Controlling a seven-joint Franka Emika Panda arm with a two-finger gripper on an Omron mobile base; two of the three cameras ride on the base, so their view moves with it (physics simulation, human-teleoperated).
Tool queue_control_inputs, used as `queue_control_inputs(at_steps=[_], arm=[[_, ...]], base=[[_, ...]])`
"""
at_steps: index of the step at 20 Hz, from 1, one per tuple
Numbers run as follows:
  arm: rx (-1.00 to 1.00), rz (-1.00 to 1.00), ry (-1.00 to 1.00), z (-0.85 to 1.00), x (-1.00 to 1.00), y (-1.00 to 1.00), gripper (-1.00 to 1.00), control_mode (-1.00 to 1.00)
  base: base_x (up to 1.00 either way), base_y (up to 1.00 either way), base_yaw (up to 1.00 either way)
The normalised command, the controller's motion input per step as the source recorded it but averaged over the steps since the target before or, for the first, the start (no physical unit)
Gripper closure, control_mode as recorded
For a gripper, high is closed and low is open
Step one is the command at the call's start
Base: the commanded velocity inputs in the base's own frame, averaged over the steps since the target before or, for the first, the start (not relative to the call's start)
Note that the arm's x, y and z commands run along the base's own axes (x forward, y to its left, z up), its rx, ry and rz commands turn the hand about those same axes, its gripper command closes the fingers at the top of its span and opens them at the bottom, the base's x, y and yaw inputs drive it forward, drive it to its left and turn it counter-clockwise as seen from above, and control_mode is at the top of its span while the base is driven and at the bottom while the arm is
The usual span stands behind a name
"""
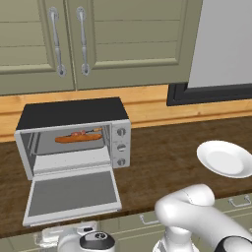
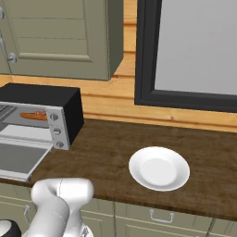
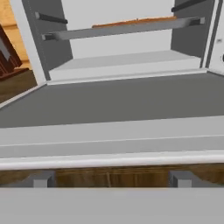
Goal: Pick up the kebab skewer and baguette bread, and place them inside the toaster oven. Close the toaster oven door and start by setting the timer.
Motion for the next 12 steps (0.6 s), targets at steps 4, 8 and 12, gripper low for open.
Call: queue_control_inputs(at_steps=[4,8,12], arm=[[0.00,0.01,0.02,-0.04,0.49,0.00,-1.00,-1.00],[0.00,0.00,0.09,-0.28,0.05,0.00,-1.00,-1.00],[0.00,0.00,0.10,-0.20,-0.02,0.00,-1.00,-1.00]], base=[[0.00,0.00,0.00],[0.00,0.00,0.00],[0.00,0.00,0.00]])
